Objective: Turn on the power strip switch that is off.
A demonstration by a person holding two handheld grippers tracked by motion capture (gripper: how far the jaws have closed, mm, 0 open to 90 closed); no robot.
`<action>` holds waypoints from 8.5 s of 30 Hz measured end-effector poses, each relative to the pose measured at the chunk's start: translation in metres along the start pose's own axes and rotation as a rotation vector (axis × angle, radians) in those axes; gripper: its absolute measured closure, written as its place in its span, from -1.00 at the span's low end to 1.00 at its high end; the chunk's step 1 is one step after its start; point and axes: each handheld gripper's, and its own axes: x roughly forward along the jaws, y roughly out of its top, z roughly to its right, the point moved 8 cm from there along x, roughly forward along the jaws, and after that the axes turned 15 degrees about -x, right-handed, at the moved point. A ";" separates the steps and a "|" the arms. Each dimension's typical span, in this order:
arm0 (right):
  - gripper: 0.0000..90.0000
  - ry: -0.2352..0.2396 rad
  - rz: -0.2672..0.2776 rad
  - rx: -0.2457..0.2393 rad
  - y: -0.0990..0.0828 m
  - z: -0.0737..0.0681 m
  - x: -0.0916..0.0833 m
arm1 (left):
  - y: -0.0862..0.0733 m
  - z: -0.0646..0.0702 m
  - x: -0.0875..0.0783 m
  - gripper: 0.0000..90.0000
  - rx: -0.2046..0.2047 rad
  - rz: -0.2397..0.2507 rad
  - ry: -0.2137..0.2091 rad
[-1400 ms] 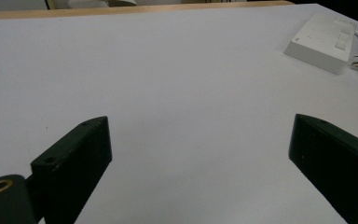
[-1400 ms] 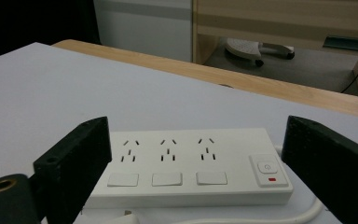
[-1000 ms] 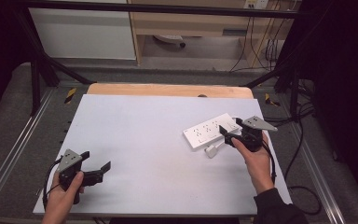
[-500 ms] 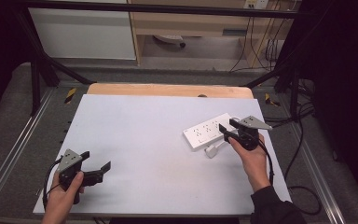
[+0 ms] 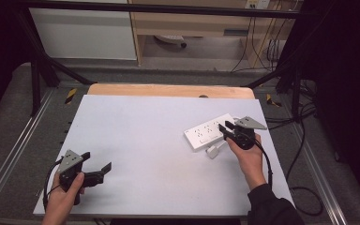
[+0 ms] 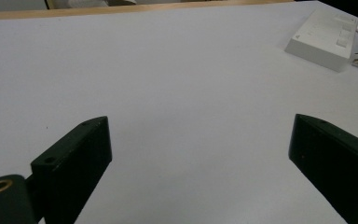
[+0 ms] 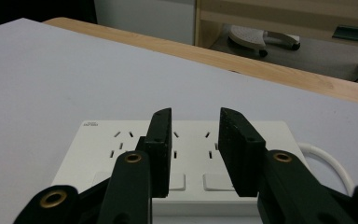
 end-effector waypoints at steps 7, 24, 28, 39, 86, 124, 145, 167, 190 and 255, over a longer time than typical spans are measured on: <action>0.58 0.014 -0.015 -0.003 -0.006 -0.002 0.008 | 0.000 0.000 0.000 -0.87 0.002 0.000 -0.002; 0.80 0.037 -0.041 0.009 -0.018 -0.007 0.023 | 0.000 0.001 0.000 -0.87 0.005 -0.001 -0.004; 0.85 0.041 -0.040 0.001 -0.019 -0.008 0.025 | 0.000 0.001 0.000 -0.87 0.006 -0.001 -0.004; 1.00 0.063 -0.053 -0.007 -0.024 -0.015 0.029 | 0.000 0.002 0.000 -0.87 0.003 -0.002 -0.007; 1.00 0.057 -0.070 0.001 -0.039 -0.013 0.038 | 0.000 0.002 0.001 -0.87 0.011 -0.004 -0.009; 1.00 0.059 -0.068 0.017 -0.042 -0.013 0.038 | -0.001 0.003 0.001 -0.87 0.014 -0.008 -0.009; 1.00 0.065 -0.066 0.039 -0.042 -0.012 0.038 | -0.001 0.003 0.001 -0.87 0.016 -0.008 -0.009; 1.00 0.066 -0.067 0.049 -0.042 -0.012 0.038 | -0.001 0.003 0.001 -0.87 0.015 -0.007 -0.009; 0.88 0.057 -0.019 0.069 -0.031 -0.008 0.027 | -0.001 0.003 0.001 -0.87 0.014 -0.008 -0.009; -0.88 -0.020 0.098 0.121 -0.001 0.011 -0.068 | 0.000 0.000 -0.003 -0.87 0.021 0.009 -0.004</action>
